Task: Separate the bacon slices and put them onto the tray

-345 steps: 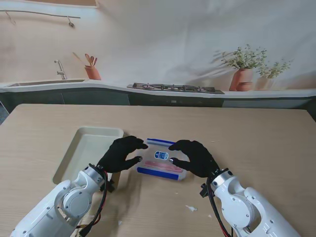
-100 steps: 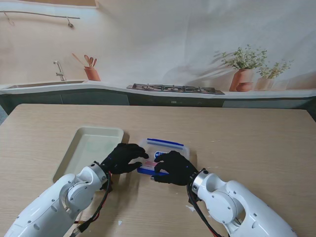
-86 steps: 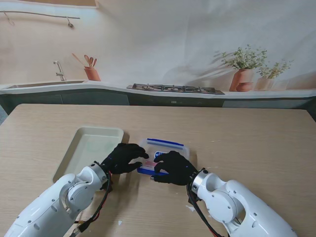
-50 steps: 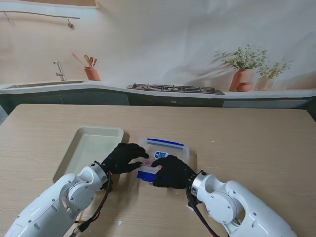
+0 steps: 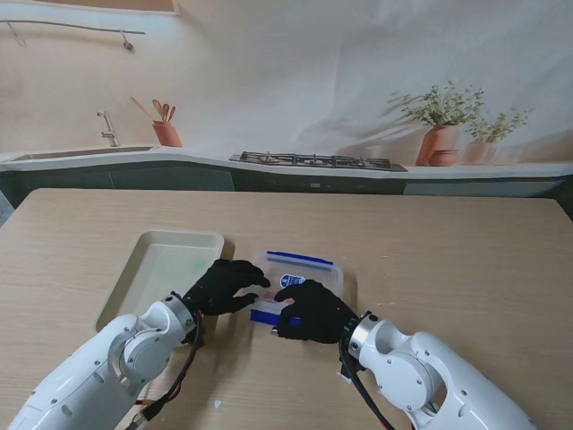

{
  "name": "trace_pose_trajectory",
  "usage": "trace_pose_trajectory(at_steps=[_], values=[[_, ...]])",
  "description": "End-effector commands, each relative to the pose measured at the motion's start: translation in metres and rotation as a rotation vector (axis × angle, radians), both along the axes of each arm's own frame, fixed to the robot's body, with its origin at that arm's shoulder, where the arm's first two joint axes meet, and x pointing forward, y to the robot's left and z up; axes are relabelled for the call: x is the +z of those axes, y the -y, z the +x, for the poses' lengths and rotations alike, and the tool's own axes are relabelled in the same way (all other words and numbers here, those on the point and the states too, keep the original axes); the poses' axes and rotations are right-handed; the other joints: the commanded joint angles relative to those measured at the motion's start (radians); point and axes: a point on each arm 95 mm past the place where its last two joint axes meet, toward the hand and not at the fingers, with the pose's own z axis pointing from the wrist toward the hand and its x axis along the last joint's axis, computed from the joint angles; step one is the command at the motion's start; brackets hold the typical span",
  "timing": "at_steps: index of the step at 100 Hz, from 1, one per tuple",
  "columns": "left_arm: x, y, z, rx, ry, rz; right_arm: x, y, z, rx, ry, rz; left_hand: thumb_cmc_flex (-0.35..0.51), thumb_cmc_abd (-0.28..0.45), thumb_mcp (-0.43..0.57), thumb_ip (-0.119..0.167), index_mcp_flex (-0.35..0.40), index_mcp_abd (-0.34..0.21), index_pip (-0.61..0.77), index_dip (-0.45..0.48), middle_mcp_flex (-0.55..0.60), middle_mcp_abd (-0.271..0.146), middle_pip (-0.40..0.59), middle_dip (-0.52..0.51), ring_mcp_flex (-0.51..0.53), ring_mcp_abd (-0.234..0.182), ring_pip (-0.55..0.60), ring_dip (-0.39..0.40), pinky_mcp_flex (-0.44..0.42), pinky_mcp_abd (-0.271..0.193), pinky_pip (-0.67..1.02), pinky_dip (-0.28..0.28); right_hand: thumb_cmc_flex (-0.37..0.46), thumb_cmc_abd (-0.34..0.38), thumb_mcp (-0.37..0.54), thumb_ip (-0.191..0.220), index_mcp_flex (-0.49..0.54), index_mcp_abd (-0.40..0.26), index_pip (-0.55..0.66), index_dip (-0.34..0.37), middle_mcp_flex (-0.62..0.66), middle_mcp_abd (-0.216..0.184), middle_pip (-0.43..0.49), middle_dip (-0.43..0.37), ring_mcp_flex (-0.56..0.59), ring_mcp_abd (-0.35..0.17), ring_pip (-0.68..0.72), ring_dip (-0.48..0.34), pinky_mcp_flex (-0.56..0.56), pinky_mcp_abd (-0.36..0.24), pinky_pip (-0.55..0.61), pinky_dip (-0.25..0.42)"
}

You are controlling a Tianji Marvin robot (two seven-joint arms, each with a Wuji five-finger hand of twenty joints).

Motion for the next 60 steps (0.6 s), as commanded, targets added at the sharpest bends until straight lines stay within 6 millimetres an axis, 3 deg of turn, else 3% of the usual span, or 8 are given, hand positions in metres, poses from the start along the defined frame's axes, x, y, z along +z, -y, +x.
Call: trace_pose_trajectory(at_steps=[1,19,29,42,45,60], values=[[-0.014,-0.002,-0.006,0.002,-0.046,0.032,0.005,-0.004,-0.003,0.019,0.008,0.019,0.034,0.018,-0.006,-0.017,0.032,0.031,0.026,0.005,-0.011,-0.013,-0.011,0.014,-0.014,-0.022,0.005,-0.015,-0.011,-0.015,-0.028,-0.012,-0.026,-0.002,0.014,0.022,-0.063,-0.048,-0.040,-0.008,-0.029,-0.010,0.005,0.001,-0.011,-0.011,-0.001,-0.002,-0.003,-0.017,-0.031,0.014],[-0.015,0.000,-0.005,-0.008,-0.052,0.037,0.025,0.004,0.001,0.038,0.083,0.021,0.035,0.018,-0.006,-0.017,0.032,0.030,0.027,0.006,-0.010,-0.014,-0.010,0.015,-0.013,-0.021,0.005,-0.014,-0.011,-0.015,-0.028,-0.012,-0.033,0.000,0.014,0.023,-0.176,-0.080,-0.121,-0.052,-0.031,-0.006,0.007,0.000,-0.010,-0.006,-0.003,-0.003,-0.003,-0.013,-0.031,0.015],[-0.015,0.001,-0.005,-0.014,-0.052,0.038,0.036,0.010,0.007,0.021,0.152,0.029,0.036,0.017,-0.007,-0.018,0.033,0.030,0.028,0.007,-0.010,-0.014,-0.010,0.015,-0.014,-0.020,0.005,-0.014,-0.011,-0.015,-0.028,-0.012,-0.028,0.000,0.015,0.024,-0.184,-0.083,-0.150,-0.089,-0.018,-0.004,0.017,0.004,0.000,-0.002,0.004,0.001,0.005,-0.011,-0.030,0.015],[-0.015,0.002,-0.004,-0.022,-0.048,0.044,0.047,0.020,0.018,-0.025,0.224,-0.004,0.027,0.022,-0.011,-0.016,0.029,0.032,0.026,0.005,-0.012,-0.011,-0.011,0.014,-0.014,-0.020,0.005,-0.014,-0.011,-0.015,-0.030,-0.013,0.066,0.011,0.056,0.025,-0.174,-0.124,-0.118,-0.097,0.040,0.010,0.077,0.030,0.024,0.009,0.028,0.013,0.016,-0.004,-0.026,0.017],[-0.015,0.002,-0.004,-0.025,-0.044,0.049,0.048,0.022,0.022,-0.033,0.238,-0.017,0.024,0.022,-0.011,-0.015,0.029,0.031,0.026,0.006,-0.012,-0.013,-0.011,0.014,-0.013,-0.021,0.005,-0.014,-0.011,-0.015,-0.030,-0.013,0.085,0.003,0.067,0.015,-0.178,-0.121,-0.054,-0.163,0.051,0.013,0.090,0.037,0.029,0.014,0.038,0.020,0.018,0.000,-0.023,0.018],[-0.014,0.002,-0.004,-0.026,-0.041,0.051,0.048,0.033,0.038,-0.084,0.246,-0.059,0.019,0.022,-0.008,-0.011,0.028,0.030,0.028,0.006,-0.012,-0.014,-0.010,0.014,-0.013,-0.022,0.004,-0.014,-0.011,-0.016,-0.030,-0.013,0.074,-0.001,0.102,0.013,-0.167,-0.086,-0.046,-0.188,0.042,0.010,0.112,0.047,0.019,0.011,0.041,0.022,0.008,-0.003,-0.025,0.019]])
